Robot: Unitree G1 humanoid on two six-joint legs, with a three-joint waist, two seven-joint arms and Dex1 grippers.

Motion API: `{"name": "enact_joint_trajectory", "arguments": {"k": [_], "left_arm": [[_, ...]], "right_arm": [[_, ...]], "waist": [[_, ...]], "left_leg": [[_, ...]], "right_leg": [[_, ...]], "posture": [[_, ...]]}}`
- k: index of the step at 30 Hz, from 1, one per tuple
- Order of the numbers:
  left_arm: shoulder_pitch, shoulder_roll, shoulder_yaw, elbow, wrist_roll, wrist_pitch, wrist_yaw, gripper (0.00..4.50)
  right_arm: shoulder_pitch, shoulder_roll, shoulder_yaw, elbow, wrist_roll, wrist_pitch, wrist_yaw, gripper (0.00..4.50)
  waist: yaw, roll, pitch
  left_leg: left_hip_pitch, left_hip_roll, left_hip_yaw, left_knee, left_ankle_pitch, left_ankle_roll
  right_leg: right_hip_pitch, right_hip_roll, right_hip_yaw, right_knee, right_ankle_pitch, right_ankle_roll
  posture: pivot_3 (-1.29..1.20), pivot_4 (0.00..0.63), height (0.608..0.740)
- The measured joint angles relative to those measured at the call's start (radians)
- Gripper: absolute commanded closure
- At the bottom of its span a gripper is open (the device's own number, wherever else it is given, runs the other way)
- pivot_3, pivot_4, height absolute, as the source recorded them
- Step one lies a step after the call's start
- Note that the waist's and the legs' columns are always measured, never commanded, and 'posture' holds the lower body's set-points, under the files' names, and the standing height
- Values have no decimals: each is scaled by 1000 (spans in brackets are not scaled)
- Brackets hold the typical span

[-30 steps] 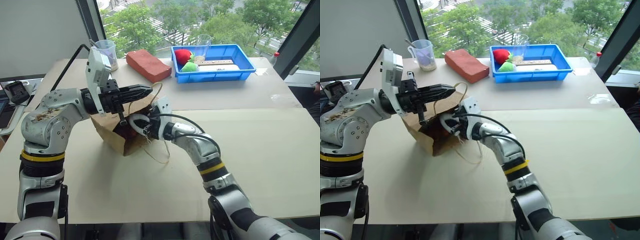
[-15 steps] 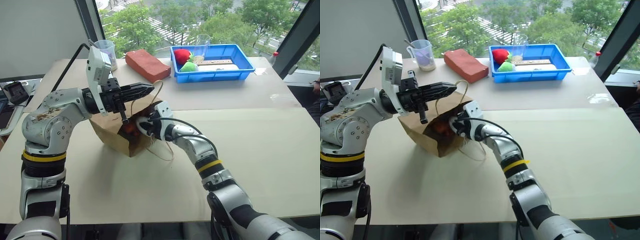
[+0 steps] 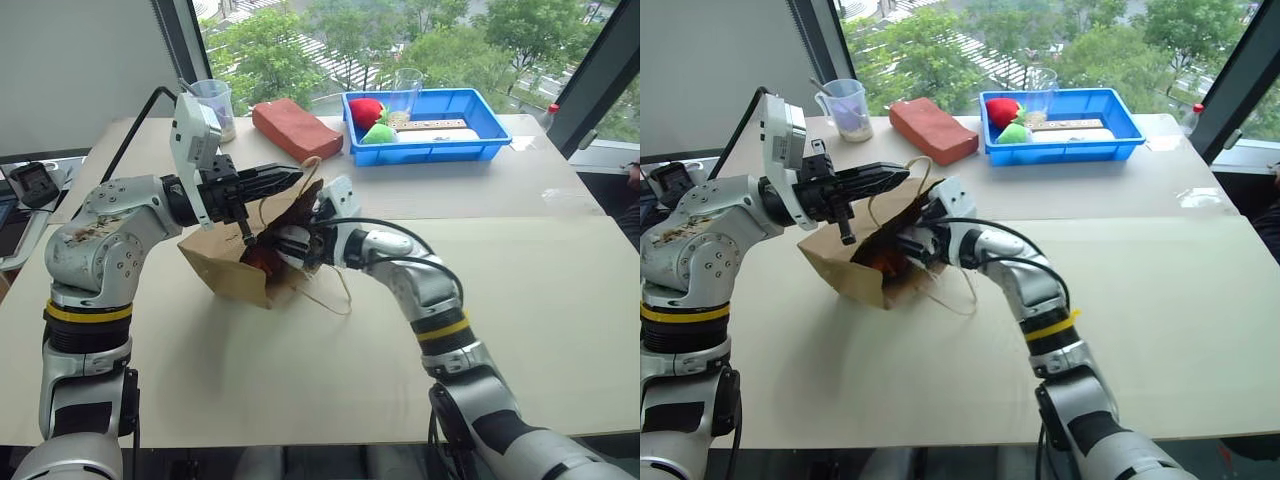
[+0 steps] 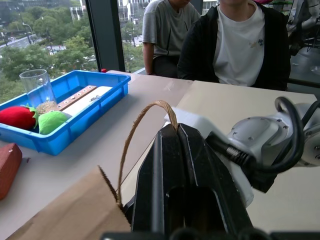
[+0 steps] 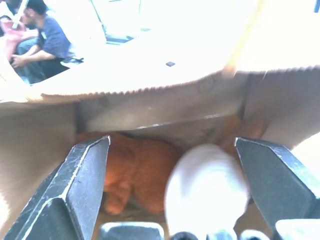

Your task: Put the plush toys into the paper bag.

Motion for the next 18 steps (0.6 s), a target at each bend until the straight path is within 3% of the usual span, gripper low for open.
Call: {"name": "enact_joint_trajectory", "arguments": {"k": [8,12,18], "left_arm": [[-1,0,-8,20,24,-6,-6,4500],[-1,0,-11,27,30,-6,-11,4500],[-2,-2,-16,35,33,-7,-17,4500]], "right_arm": [[26,-182,-63,-248,147,196,63,29],[67,-374,-121,-382,240,279,143,29],[210,-617,-91,-487,277,245,315,29]], "waist": [[1,0,0],[11,0,0],[20,-1,0]], "left_leg": [[0,0,0,0,0,0],[-1,0,0,0,0,1],[-1,0,1,1,-1,1]], "right_leg": [[0,0,0,-1,0,0],[1,0,0,-3,0,0],[2,0,0,-7,0,0]], "posture": [[0,150,740],[0,150,740],[0,150,740]]}}
